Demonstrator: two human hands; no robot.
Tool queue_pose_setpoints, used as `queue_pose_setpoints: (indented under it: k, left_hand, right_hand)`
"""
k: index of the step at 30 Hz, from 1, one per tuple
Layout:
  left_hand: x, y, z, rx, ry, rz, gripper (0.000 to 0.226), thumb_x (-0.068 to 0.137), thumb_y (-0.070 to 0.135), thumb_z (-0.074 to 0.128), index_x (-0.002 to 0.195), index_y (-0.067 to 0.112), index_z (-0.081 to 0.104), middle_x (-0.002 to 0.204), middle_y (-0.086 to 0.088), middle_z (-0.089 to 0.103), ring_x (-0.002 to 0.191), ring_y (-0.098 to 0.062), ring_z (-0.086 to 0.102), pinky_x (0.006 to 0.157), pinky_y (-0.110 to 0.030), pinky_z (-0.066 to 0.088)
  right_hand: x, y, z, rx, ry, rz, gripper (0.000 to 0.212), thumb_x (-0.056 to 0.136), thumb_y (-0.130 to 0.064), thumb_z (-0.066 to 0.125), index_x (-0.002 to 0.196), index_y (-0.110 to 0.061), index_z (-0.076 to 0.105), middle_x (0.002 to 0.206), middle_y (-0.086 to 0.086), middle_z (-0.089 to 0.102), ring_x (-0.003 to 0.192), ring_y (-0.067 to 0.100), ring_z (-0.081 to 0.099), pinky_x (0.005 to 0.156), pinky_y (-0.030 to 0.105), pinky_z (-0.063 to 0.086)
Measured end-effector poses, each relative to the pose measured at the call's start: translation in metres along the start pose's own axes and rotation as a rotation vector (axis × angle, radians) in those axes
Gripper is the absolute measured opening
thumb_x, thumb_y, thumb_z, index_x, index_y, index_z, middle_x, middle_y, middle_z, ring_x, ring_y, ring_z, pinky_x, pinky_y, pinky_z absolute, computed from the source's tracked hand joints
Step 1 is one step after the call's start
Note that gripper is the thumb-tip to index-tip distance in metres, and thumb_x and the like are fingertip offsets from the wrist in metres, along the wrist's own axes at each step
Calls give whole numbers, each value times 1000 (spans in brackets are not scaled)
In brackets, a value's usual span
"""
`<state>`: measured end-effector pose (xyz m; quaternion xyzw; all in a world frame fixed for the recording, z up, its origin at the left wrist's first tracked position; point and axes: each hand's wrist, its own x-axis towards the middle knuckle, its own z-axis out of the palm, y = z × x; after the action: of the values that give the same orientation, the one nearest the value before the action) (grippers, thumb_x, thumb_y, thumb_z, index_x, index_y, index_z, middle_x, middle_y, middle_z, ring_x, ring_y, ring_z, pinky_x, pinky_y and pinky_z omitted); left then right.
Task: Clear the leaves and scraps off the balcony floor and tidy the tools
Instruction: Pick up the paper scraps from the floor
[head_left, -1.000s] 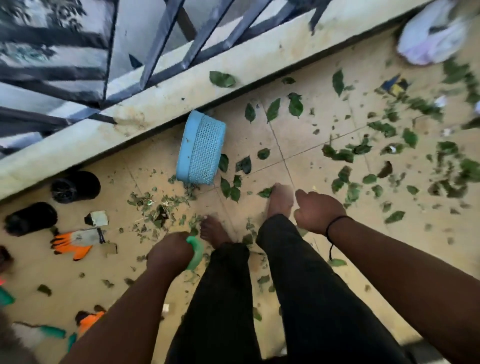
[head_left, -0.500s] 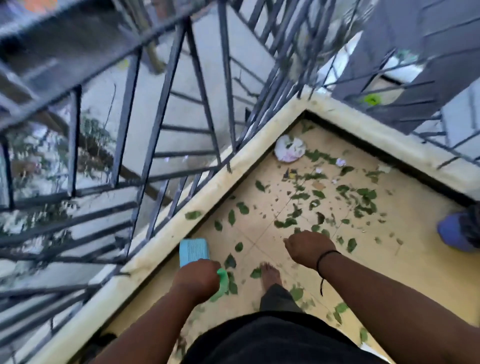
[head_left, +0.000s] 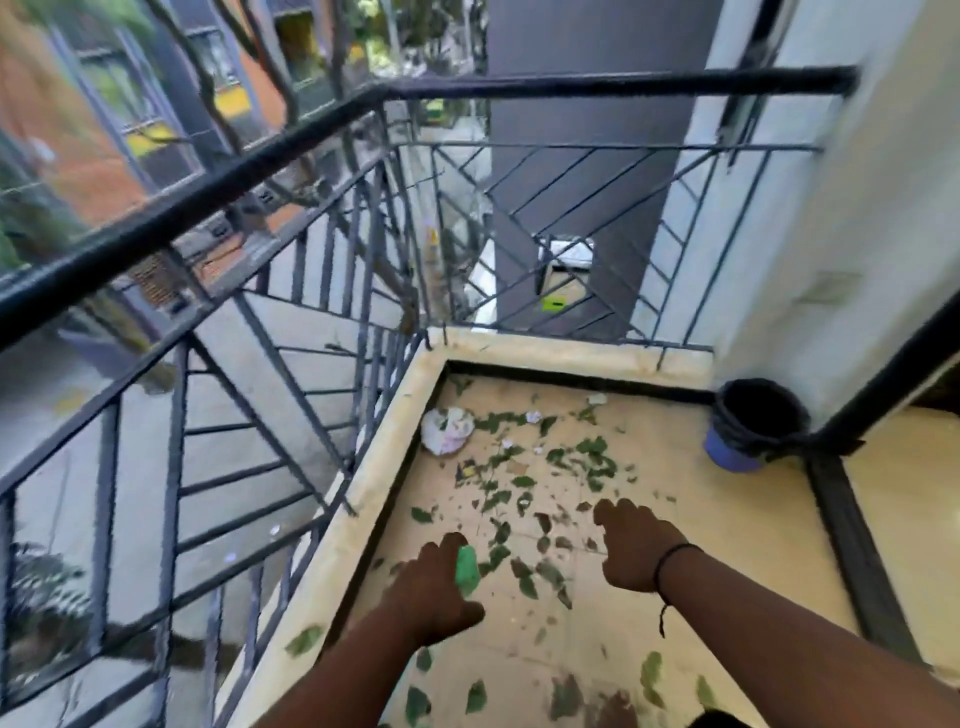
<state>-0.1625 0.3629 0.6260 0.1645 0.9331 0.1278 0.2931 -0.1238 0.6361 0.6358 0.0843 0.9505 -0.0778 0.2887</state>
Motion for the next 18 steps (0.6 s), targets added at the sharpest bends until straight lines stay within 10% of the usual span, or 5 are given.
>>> queue_pose_setpoints:
  k: [8, 18]
  left_hand:
    - [80, 115, 1, 87, -170, 199, 96, 75, 11, 64, 153, 35, 13, 133, -10, 24, 112, -36, 53, 94, -32, 46]
    - [180, 257, 5, 143, -96, 369, 78, 86, 18, 63, 148, 30, 17, 139, -7, 32, 98, -31, 60, 77, -34, 47]
  right_hand:
    - [2, 132, 3, 181, 33, 179, 66, 89, -16, 54, 146, -16, 21, 142, 11, 33, 125, 32, 41, 96, 38, 43]
    - [36, 287, -19, 391, 187, 273, 29, 99, -27, 43, 126, -18, 42, 123, 13, 45, 89, 31, 52, 70, 28, 34]
